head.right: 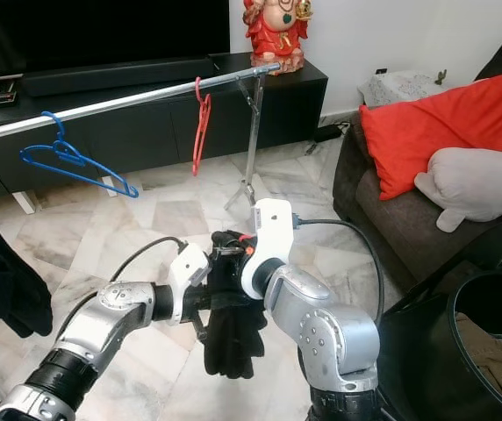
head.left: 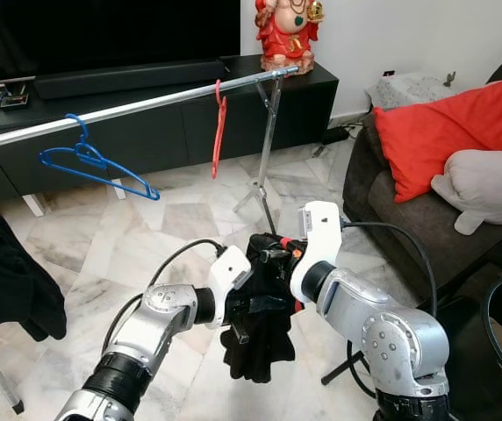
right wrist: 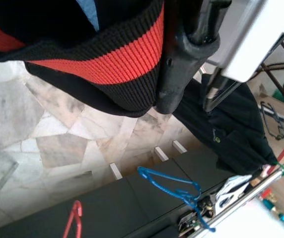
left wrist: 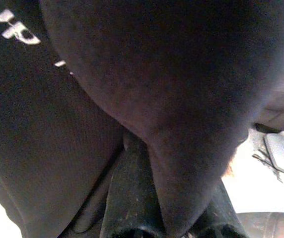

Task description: Hang hanger

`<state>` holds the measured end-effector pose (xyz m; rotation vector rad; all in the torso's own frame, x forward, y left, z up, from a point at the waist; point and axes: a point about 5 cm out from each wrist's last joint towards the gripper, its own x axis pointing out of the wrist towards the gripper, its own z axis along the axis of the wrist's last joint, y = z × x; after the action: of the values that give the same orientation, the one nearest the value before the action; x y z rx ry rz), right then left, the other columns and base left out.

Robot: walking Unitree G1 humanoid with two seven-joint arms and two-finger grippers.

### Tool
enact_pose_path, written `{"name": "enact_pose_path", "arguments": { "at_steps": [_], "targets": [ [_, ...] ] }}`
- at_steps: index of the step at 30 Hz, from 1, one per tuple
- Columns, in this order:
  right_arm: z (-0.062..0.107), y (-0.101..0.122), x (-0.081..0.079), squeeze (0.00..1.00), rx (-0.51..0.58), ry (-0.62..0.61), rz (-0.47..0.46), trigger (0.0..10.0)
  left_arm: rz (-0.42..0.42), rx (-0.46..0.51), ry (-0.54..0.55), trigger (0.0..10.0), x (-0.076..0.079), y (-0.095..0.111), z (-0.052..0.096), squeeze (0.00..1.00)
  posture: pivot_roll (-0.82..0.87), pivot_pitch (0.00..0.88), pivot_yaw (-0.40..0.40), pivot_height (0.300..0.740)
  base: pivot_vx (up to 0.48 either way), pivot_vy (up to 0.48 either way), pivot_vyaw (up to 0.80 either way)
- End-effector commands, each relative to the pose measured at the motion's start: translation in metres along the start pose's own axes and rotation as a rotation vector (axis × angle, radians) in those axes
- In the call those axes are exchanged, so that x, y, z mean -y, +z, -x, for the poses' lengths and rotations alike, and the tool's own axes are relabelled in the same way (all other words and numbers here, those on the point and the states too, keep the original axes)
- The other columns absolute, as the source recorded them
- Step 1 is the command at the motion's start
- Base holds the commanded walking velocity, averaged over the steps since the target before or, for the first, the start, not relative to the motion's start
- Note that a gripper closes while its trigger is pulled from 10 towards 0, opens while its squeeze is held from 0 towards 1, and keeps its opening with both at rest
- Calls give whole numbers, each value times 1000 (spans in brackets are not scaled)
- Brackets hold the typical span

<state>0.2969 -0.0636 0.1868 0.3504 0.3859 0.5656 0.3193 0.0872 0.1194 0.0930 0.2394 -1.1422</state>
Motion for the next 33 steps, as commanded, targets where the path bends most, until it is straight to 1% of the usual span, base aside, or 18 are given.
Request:
{"name": "enact_pose_path", "arguments": {
  "at_steps": [1, 3, 9, 15, 16, 17, 19, 21, 22, 24, 26, 27, 28, 29, 31, 32, 33],
  "targets": [
    [0, -3, 0, 0, -11, 2, -30, 10000, 3, 2, -22, 0, 3, 0, 3, 0, -94, 141, 28, 740, 0, 0, 0],
    [0, -5, 2, 0, -12, -7, -53, 10000, 4, -4, -43, 0, 4, -1, 5, 0, -98, 142, 38, 740, 0, 0, 0],
    [0, -10, 5, 0, -20, -21, -73, 10000, 11, 0, -68, 0, 5, 1, 7, 0, -95, 144, 50, 740, 0, 0, 0],
    [1, -10, 8, 0, -21, -31, -61, 10000, 15, -8, -100, 0, 8, 1, 9, 0, -98, 142, 54, 740, 0, 0, 0],
    [2, -10, 10, 906, -21, -33, -57, 10000, 14, -14, -105, 0, 8, 1, 9, 0, -98, 142, 54, 740, 0, 0, 0],
    [3, -11, 12, 1000, -21, -41, -54, 10000, 13, -19, -111, 0, 9, 0, 10, 0, -98, 142, 54, 740, 0, 0, 0],
    [5, -12, 20, 1000, -28, -68, -34, 10000, 16, -25, -120, 0, 10, -2, 13, 0, -97, 137, 58, 740, 0, 0, 0],
    [5, -13, 22, 1000, -32, -79, -19, 10000, 17, -26, -120, 0, 10, -2, 13, 0, -96, 137, 58, 740, 0, 0, 0],
    [8, -15, 30, 1000, -44, -102, 38, 10000, 16, -34, -123, 0, 10, -3, 15, 0, -95, 135, 58, 740, 0, 0, 0],
    [10, -17, 35, 1000, -49, -106, 50, 10000, 17, -39, -127, 0, 10, -3, 16, 0, -95, 132, 60, 740, 0, 0, 0],
    [12, -19, 40, 1000, -64, -118, 87, 10000, 17, -41, -128, 0, 10, -3, 17, 0, -99, 131, 60, 740, 0, 0, 0],
    [14, -22, 46, 914, -86, -139, 133, 10000, 17, -45, -132, 0, 11, -4, 17, 0, -100, 129, 59, 740, 0, 0, 0],
    [14, -23, 47, 914, -91, -143, 141, 10000, 17, -46, -133, 0, 11, -4, 17, 0, -100, 129, 59, 740, 0, 0, 0],
    [17, -26, 54, 0, -110, -153, 187, 10000, 18, -46, -142, 0, 12, -4, 16, 0, -99, 129, 59, 740, 0, 0, 0],
    [20, -30, 63, 0, -128, -154, 250, 10000, 21, -50, -159, 0, 14, -4, 16, 0, -99, 126, 58, 740, 0, 0, 0],
    [20, -30, 63, 0, -128, -154, 250, 10000, 21, -50, -159, 0, 14, -4, 16, 0, -99, 126, 58, 740, 0, 0, 0],
    [22, -31, 66, 0, -134, -143, 281, 10000, 22, -53, -168, 0, 15, -4, 17, 0, -99, 126, 58, 740, 0, 0, 0]
  ]
}}
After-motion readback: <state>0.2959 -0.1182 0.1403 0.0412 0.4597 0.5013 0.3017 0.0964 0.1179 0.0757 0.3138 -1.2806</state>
